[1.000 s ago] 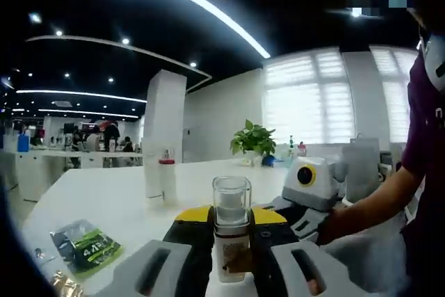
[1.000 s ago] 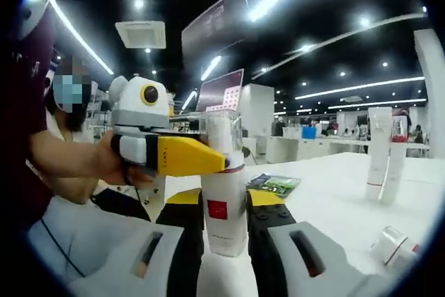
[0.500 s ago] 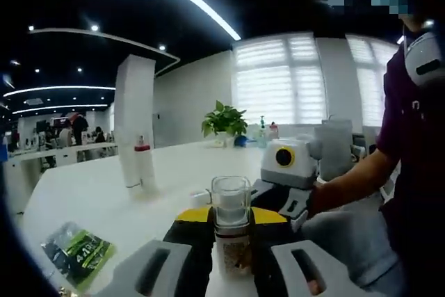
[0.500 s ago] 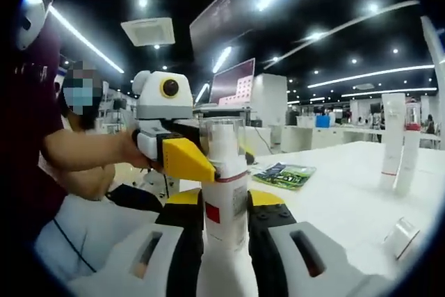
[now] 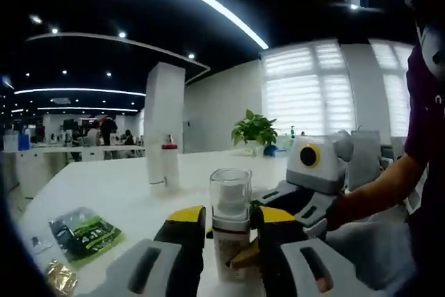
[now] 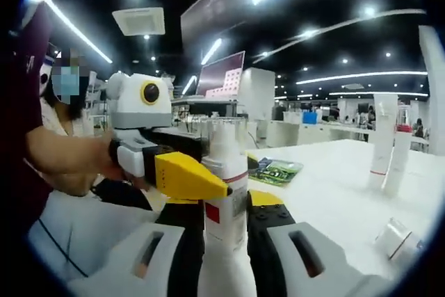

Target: Arrange the skincare products in the storage area until every visible bottle or jar stands upright without overlapping.

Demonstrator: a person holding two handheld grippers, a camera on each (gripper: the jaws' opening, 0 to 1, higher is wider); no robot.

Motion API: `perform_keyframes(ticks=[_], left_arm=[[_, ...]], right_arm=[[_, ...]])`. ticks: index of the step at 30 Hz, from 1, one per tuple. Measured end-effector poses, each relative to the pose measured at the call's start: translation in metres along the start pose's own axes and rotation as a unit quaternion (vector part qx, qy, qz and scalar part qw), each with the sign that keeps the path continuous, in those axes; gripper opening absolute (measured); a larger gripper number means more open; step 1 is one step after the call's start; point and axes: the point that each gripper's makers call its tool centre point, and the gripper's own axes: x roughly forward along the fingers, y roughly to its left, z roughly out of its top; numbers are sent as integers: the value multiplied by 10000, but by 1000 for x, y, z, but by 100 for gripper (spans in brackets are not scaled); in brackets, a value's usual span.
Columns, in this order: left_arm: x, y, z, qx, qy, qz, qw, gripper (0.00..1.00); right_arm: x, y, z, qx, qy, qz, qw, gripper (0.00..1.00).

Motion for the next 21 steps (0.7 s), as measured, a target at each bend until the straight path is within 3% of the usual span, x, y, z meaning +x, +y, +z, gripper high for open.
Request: perform_keyframes(ticks=[12,21], left_arm=[[1,-6,0,422,320,-531,9972,21],[-4,4,0,174,173,-363,9990,22]], right_arm=[[-5,2,-2,-37,-3,191,9998,22],[-3,0,-5,87,94,176,9998,21]])
